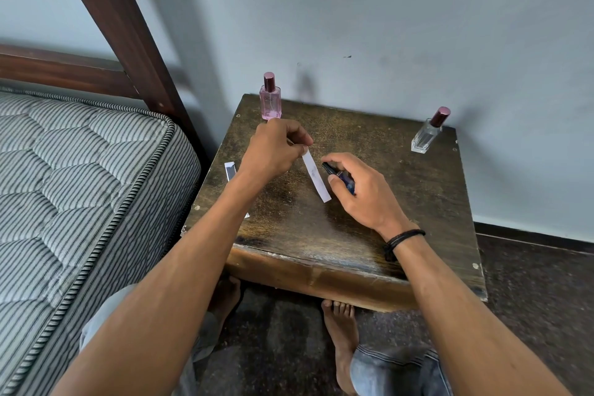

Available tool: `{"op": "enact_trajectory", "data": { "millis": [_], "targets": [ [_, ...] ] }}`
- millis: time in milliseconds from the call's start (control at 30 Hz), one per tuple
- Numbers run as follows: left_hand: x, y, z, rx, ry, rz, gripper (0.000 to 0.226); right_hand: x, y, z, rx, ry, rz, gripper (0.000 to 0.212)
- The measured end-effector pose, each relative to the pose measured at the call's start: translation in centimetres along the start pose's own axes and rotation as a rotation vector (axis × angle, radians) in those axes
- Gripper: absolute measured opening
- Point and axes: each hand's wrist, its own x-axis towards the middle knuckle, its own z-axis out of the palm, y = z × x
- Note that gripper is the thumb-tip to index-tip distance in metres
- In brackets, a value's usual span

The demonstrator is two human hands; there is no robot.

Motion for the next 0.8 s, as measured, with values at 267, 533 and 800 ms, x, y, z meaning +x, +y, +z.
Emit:
{"op": "enact_trajectory", "data": {
  "millis": [267, 533, 800],
  "targets": [
    [0.02, -0.09, 0.21, 0.006, -0.007, 0.002, 0.023, 0.05, 0.02, -0.03, 0.009, -0.015, 0.011, 0.035],
    [0.07, -0.15, 0.29, 0.023, -0.007, 0.004, 0.021, 0.1, -0.01, -0.12, 0.013, 0.008, 0.022, 0.033],
    [0.09, -0.46, 0.75, 0.071, -0.004, 0.009, 0.021, 0.11, 0.02, -0.11, 0.019, 0.018, 0.023, 0.033]
  ]
}}
